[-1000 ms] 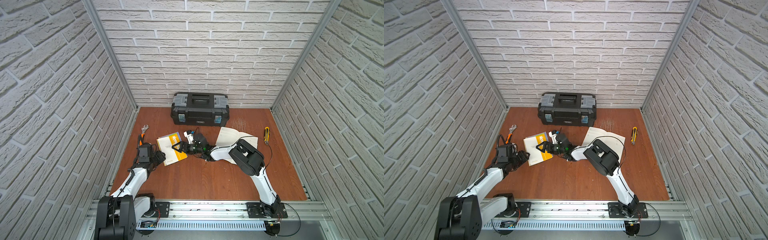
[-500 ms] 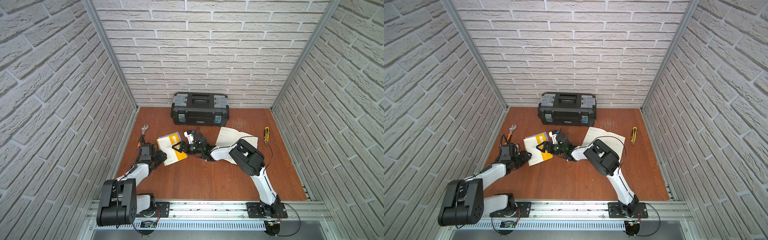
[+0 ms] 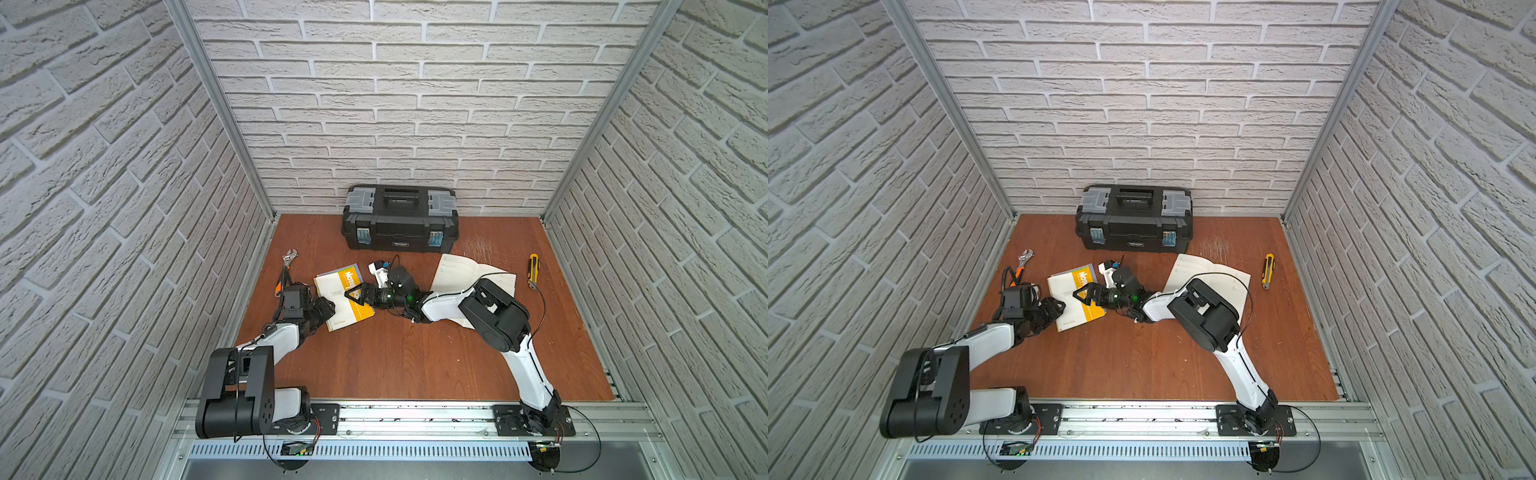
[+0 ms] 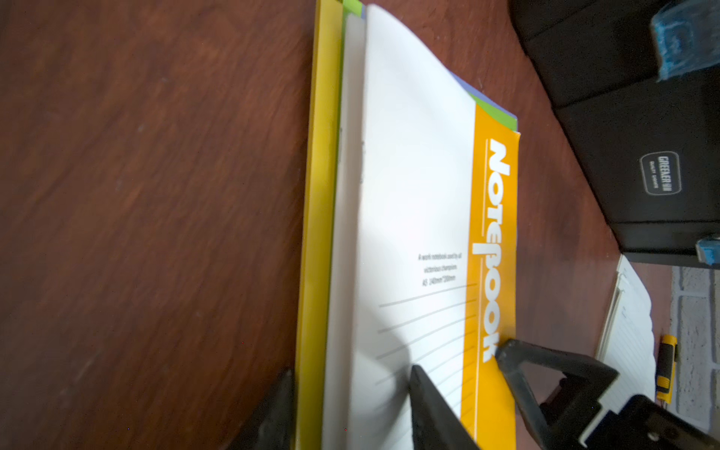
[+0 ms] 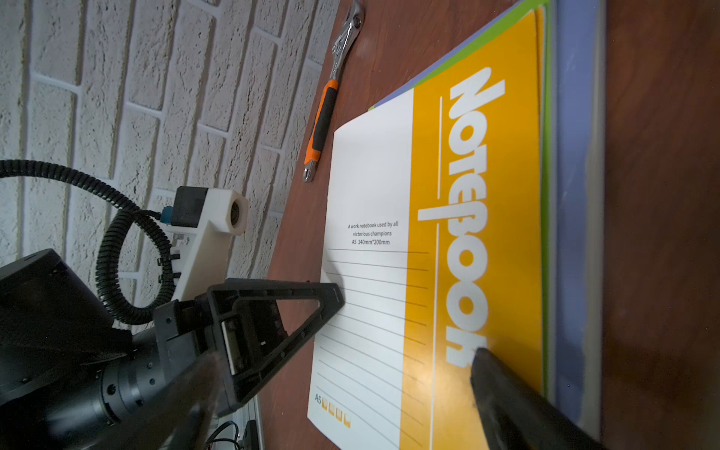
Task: Close the notebook
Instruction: Adjust the notebook at the center of the board.
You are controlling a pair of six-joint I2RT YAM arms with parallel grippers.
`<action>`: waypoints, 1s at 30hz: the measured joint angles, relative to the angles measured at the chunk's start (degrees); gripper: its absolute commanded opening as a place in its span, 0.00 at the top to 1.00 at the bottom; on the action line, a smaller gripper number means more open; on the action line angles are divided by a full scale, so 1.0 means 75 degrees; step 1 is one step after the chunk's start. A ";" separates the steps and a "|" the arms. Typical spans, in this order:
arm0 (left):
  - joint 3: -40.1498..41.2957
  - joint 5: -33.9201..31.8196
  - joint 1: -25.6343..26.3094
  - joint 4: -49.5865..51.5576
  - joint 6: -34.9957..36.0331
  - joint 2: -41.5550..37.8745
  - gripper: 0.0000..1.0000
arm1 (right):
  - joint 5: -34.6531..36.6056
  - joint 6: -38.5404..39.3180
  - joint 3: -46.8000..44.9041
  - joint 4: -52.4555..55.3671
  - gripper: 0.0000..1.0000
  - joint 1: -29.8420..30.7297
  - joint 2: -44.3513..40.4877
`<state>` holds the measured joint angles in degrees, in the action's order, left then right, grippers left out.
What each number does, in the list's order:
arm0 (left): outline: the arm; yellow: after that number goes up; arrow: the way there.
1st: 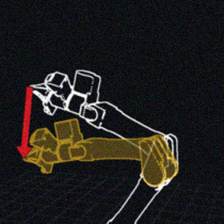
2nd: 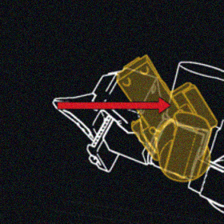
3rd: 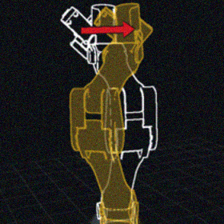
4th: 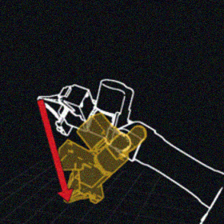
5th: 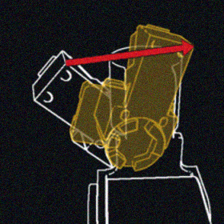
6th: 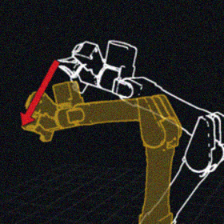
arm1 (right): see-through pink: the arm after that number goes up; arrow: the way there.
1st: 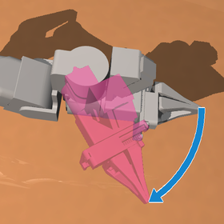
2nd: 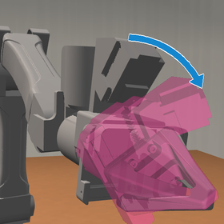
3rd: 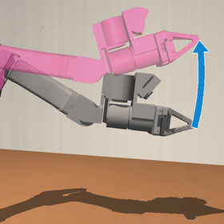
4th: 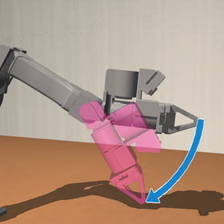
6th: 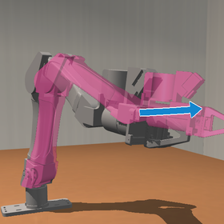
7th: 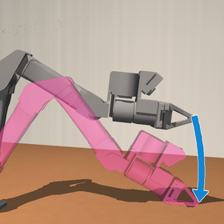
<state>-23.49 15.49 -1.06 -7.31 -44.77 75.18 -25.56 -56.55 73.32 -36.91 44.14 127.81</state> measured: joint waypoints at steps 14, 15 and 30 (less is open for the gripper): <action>-0.0440 -0.0003 0.0076 0.0221 0.0020 0.0023 0.52 | 0.0003 0.0038 -0.0006 0.0099 0.00 0.0000 -0.0067; -0.0440 -0.0009 0.0093 0.0227 0.0017 0.0023 0.52 | 0.0003 0.0047 -0.0006 0.0108 0.00 0.0000 -0.0070; -0.0449 -0.0431 0.0198 0.1017 0.0087 -0.0513 0.50 | -0.0006 0.0125 -0.0006 0.0256 0.00 0.0000 -0.0128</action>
<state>-26.85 12.25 0.43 0.32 -44.12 71.33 -25.61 -55.61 73.28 -34.98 44.14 126.85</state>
